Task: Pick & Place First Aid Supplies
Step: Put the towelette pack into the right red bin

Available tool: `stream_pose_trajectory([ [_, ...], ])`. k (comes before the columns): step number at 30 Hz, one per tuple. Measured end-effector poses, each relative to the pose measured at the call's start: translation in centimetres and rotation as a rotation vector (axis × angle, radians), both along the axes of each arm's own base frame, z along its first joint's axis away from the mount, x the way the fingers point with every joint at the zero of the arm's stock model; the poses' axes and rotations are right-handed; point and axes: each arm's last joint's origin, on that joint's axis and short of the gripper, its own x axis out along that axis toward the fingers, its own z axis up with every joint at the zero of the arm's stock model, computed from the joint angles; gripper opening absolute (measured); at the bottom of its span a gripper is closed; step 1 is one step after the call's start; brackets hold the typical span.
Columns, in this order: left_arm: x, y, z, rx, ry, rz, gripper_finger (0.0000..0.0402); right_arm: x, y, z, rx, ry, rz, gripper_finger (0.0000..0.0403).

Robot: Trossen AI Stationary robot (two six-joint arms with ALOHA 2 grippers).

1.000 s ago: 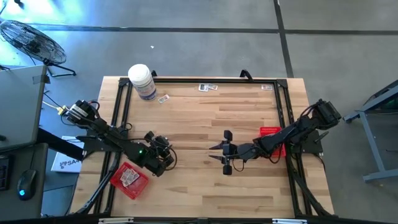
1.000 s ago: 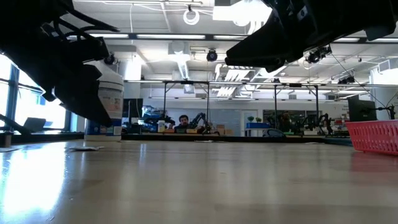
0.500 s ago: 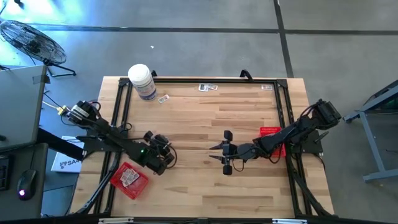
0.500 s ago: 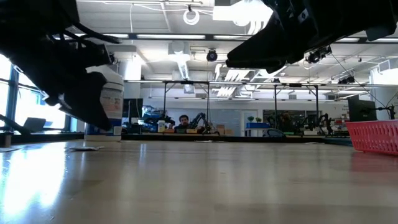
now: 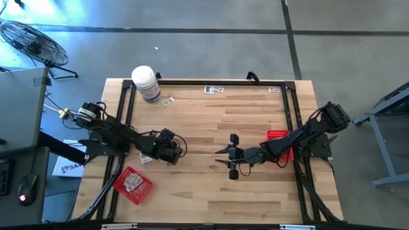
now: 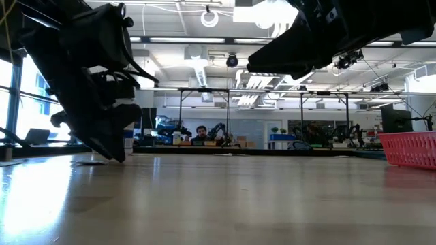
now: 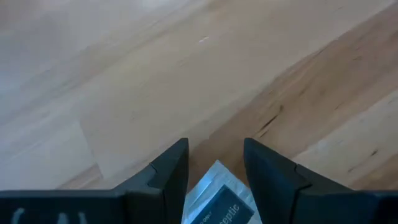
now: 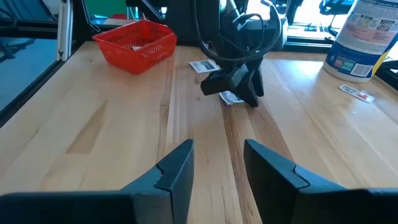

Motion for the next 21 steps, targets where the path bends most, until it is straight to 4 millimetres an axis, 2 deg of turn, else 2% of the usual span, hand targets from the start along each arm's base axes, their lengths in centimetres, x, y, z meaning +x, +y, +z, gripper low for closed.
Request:
stream_pose_trajectory([
  [8,-0.1,-0.4,0.0,-0.015,0.0,-0.009,0.0149,0.0,0.0,0.0,0.0,-0.001,0.0,0.0134],
  [21,-1.3,-2.2,0.0,-0.049,0.024,0.003,0.0149,0.0,0.0,0.0,0.001,-0.001,0.0,0.0134],
])
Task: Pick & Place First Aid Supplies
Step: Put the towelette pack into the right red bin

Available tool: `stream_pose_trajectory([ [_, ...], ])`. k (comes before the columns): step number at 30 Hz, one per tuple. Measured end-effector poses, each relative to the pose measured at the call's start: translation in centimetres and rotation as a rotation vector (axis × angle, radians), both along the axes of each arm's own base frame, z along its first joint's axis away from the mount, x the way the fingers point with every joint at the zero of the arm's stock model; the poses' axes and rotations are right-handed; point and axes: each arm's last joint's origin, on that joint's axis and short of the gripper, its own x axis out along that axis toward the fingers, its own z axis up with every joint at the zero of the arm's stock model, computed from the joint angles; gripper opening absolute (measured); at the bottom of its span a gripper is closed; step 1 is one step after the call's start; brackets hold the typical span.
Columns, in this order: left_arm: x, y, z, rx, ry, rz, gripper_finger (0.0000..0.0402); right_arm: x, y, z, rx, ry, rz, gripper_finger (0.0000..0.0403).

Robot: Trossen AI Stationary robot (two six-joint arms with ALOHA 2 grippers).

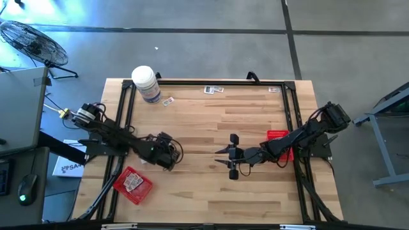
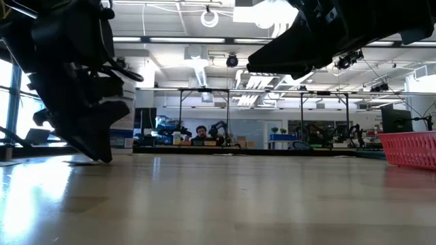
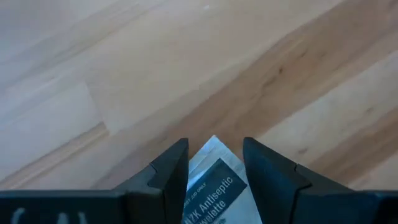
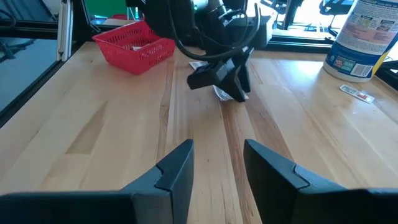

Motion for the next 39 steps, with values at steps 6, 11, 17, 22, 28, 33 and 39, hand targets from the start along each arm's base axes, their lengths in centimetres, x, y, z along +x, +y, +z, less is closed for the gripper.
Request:
stream_pose_trajectory([
  [6,0.2,-1.1,0.6,-0.044,0.014,-0.039,0.0149,0.0,0.0,0.0,0.0,0.0,0.0,0.0134],
  [11,-0.3,-2.0,0.7,-0.07,0.036,-0.049,0.0149,0.0,0.0,0.0,0.0,0.0,0.0,0.0134],
  [17,-0.7,-3.2,1.3,-0.057,0.04,-0.073,0.0149,0.0,0.0,0.0,0.0,0.0,0.0,0.0134],
  [22,-0.6,-4.2,2.4,-0.039,0.044,-0.105,0.0149,0.0,0.0,0.0,0.0,0.0,0.0,0.0134],
  [28,-1.4,-6.7,2.7,-0.103,0.03,-0.183,0.0149,0.0,0.0,0.0,0.0,0.0,0.0,0.0134],
  [33,-1.7,-7.6,1.6,-0.048,0.024,-0.192,0.0149,0.0,0.0,0.0,0.0,0.001,0.0,0.0134],
  [39,-1.3,-7.5,0.1,0.004,0.075,-0.186,0.0149,0.0,0.0,0.0,0.0,0.001,0.0,0.0134],
])
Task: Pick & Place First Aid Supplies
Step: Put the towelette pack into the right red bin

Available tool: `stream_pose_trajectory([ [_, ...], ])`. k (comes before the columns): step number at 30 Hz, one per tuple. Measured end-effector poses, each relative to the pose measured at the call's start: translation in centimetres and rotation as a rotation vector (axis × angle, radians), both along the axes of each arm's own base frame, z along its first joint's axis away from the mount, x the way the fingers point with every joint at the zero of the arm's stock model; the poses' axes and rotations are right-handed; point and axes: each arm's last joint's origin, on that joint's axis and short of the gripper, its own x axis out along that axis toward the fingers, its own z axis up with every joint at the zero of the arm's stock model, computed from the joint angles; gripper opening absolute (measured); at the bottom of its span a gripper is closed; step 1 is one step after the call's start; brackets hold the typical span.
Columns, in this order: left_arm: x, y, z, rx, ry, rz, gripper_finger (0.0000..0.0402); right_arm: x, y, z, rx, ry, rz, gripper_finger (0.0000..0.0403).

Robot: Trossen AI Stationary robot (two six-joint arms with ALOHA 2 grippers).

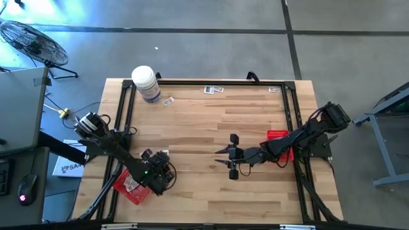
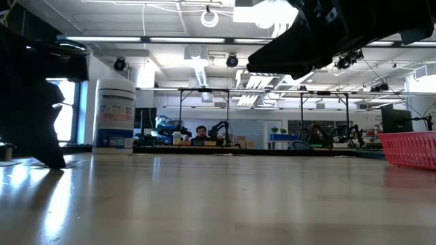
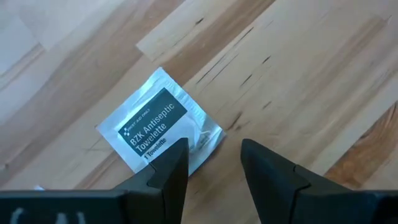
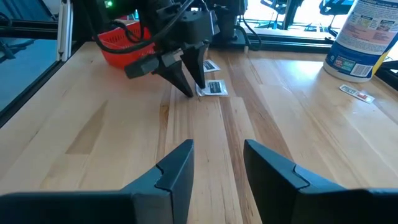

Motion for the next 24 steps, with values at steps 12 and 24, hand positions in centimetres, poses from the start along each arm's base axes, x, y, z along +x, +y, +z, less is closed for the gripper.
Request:
stream_pose_trajectory([
  [12,1.0,1.7,-0.2,0.046,0.048,0.001,0.0149,0.0,0.0,0.0,0.0,0.0,0.0,0.0133],
  [24,2.3,4.5,1.0,0.079,0.057,-0.005,0.0149,0.0,0.0,0.0,0.0,0.0,0.0,0.0134],
])
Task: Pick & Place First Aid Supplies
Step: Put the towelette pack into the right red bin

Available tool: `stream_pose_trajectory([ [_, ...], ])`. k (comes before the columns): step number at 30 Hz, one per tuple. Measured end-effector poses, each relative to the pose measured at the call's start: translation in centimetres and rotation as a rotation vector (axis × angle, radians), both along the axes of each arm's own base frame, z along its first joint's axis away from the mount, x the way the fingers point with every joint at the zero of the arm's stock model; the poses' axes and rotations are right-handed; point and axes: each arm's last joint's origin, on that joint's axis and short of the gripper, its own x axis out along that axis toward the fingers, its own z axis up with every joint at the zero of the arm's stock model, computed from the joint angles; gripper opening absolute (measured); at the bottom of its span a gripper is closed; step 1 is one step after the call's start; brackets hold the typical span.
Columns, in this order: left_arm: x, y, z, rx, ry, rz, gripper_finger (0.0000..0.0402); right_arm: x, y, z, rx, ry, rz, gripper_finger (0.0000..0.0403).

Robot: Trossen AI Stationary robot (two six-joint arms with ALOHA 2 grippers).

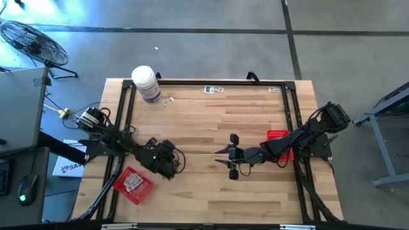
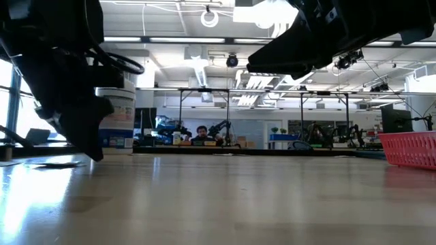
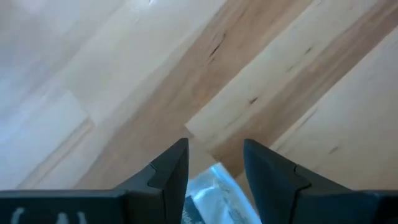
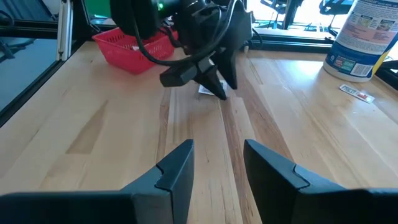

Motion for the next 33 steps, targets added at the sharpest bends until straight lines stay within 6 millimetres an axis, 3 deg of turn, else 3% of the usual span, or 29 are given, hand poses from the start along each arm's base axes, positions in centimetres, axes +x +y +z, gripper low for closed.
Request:
stream_pose_trajectory([
  [19,-0.8,0.1,-0.8,-0.116,-0.083,0.197,0.0144,0.0,0.0,0.0,0.0,0.0,0.0,0.0134],
  [33,-0.9,0.1,-1.2,-0.137,-0.093,0.194,0.0007,0.0,0.0,0.0,0.0,0.0,0.0,0.0134],
])
